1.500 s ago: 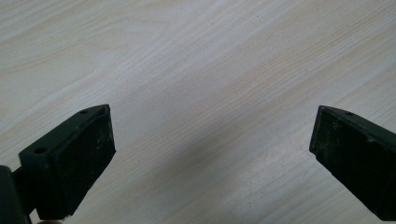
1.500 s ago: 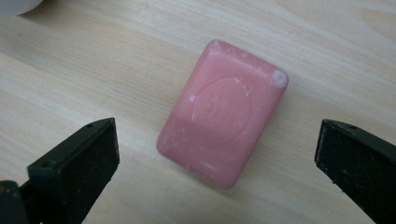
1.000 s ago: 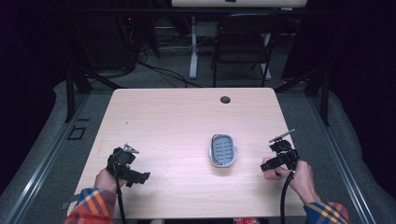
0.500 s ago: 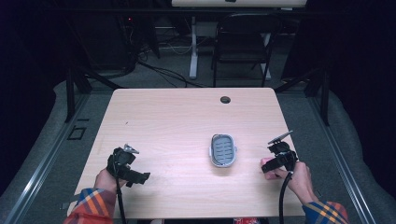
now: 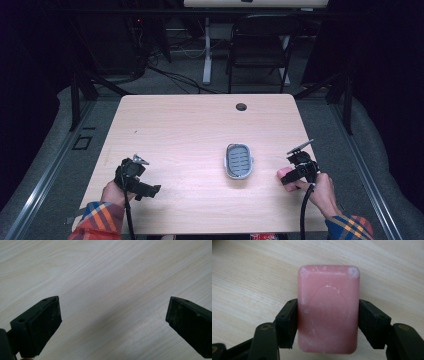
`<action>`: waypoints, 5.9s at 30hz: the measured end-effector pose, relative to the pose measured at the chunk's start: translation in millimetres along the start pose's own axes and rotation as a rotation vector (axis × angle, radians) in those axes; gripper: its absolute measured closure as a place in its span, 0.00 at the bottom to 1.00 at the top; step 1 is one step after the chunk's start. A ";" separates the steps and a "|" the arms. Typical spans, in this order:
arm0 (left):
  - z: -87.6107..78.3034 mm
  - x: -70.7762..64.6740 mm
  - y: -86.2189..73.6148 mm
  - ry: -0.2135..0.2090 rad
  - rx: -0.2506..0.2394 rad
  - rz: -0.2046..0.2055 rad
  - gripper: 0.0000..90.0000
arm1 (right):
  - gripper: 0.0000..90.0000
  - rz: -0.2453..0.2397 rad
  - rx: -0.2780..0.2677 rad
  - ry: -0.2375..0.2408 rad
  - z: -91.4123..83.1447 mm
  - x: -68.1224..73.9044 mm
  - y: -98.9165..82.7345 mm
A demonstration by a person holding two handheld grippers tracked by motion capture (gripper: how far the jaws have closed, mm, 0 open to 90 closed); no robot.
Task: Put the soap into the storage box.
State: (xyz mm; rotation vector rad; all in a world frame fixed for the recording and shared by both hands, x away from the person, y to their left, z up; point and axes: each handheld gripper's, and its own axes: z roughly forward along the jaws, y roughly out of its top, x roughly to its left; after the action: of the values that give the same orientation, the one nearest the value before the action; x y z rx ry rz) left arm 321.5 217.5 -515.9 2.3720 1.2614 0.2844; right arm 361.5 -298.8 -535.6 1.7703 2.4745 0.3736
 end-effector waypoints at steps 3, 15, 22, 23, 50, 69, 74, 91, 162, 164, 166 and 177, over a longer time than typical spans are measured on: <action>0.2 -0.1 0.2 -0.001 0.002 0.002 0.00 | 0.41 -0.006 -0.003 0.007 -3.7 -0.6 0.4; 0.5 -0.1 0.3 -0.002 0.003 0.003 0.00 | 0.41 -0.056 0.022 0.007 -6.1 -2.3 0.0; 0.4 0.0 0.2 -0.003 0.003 0.004 0.00 | 0.41 -0.074 0.021 0.003 -8.0 0.2 1.9; 0.4 -0.1 0.2 -0.003 0.002 0.005 0.00 | 0.41 -0.074 0.021 0.003 -8.0 0.2 1.9; 1.1 -0.8 1.0 -0.007 0.007 0.006 0.00 | 0.41 -0.113 0.013 0.008 -22.1 -0.2 16.4; 1.6 -0.9 0.7 -0.004 0.005 0.007 0.00 | 0.41 -0.141 -0.020 0.030 -23.7 13.4 30.5; 1.6 -0.8 0.6 -0.006 0.003 0.005 0.00 | 0.41 -0.168 0.016 0.029 -25.7 16.3 36.4; 1.6 -1.0 0.9 -0.008 0.005 0.012 0.00 | 0.41 -0.179 0.002 0.047 -23.9 25.6 45.7; 3.0 -1.9 2.3 -0.010 0.003 0.017 0.00 | 0.41 -0.292 -0.035 0.065 -56.9 70.1 93.1; 3.1 -1.6 2.3 -0.013 0.004 0.017 0.00 | 0.41 -0.294 -0.034 0.064 -56.9 72.1 94.7; 3.0 -1.7 2.2 -0.010 0.004 0.017 0.00 | 0.41 -0.303 -0.036 0.060 -57.5 72.8 96.2; 3.7 -3.0 4.0 -0.015 0.008 0.024 0.00 | 0.41 -0.308 -0.033 0.068 -56.6 77.5 99.8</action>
State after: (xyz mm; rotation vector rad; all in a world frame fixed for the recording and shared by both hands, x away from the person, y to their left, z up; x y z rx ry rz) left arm 324.1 212.1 -517.3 2.3933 1.2303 0.2682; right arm 416.4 -204.2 -450.6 1.3538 2.7125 0.4513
